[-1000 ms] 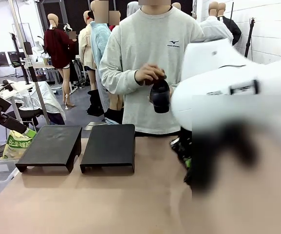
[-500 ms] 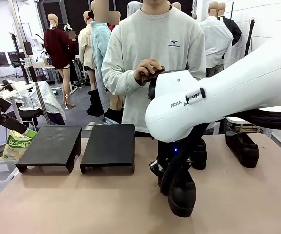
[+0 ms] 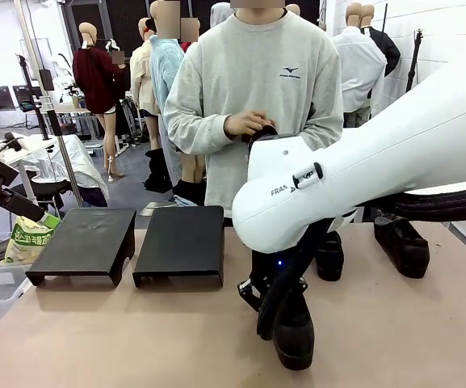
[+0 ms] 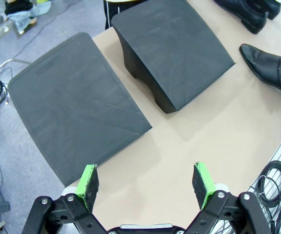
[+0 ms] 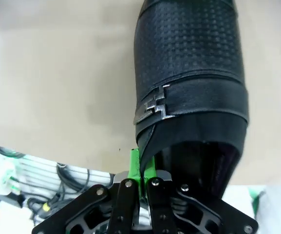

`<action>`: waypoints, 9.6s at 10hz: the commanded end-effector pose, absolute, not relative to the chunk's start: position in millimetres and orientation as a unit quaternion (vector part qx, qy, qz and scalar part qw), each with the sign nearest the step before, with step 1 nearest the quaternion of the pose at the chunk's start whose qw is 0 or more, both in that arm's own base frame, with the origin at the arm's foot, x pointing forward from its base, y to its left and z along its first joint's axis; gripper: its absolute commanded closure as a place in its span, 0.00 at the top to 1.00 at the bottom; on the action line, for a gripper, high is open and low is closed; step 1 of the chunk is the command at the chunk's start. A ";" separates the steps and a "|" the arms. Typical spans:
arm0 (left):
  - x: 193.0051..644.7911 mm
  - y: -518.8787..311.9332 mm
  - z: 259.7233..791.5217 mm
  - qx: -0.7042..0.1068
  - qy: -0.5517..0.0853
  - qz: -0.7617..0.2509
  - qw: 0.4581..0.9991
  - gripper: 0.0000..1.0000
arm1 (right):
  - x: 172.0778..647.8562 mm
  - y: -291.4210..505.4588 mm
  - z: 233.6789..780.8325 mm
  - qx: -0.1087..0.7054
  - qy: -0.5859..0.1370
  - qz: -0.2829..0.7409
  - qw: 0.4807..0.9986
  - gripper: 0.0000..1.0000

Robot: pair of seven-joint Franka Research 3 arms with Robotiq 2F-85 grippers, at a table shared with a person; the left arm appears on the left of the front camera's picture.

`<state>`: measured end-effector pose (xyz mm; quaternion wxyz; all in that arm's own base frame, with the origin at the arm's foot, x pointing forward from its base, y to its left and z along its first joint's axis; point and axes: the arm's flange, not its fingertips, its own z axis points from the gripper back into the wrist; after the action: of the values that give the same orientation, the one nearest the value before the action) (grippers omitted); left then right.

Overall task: Organize the shoes by placing them on the stand.
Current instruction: Pick up one Shoe and place it in the middle of the table, then place the Shoe from the middle of the table onto the Shoes Stand.

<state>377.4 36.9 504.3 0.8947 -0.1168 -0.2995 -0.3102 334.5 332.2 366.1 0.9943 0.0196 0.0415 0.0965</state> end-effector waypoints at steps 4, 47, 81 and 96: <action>377.9 40.7 502.4 -0.124 -0.304 -0.316 0.890 1.00 | 341.2 337.4 365.1 0.079 0.066 0.066 0.992 0.63; 247.2 -260.3 514.0 -0.088 -0.148 -0.181 0.968 1.00 | 350.4 84.1 480.6 0.047 -0.016 -0.102 0.994 1.00; 305.6 -474.7 351.8 -0.042 -0.039 -0.086 0.995 0.01 | 350.4 84.1 480.6 0.047 -0.016 -0.102 0.994 1.00; 303.6 -467.9 352.2 -0.046 -0.032 -0.095 0.994 0.00 | 350.4 84.1 480.6 0.047 -0.016 -0.102 0.994 1.00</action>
<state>302.5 -466.7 352.9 0.9942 -0.0423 -0.0293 -0.0948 347.1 84.4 479.2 0.9931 0.0513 -0.0150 -0.1043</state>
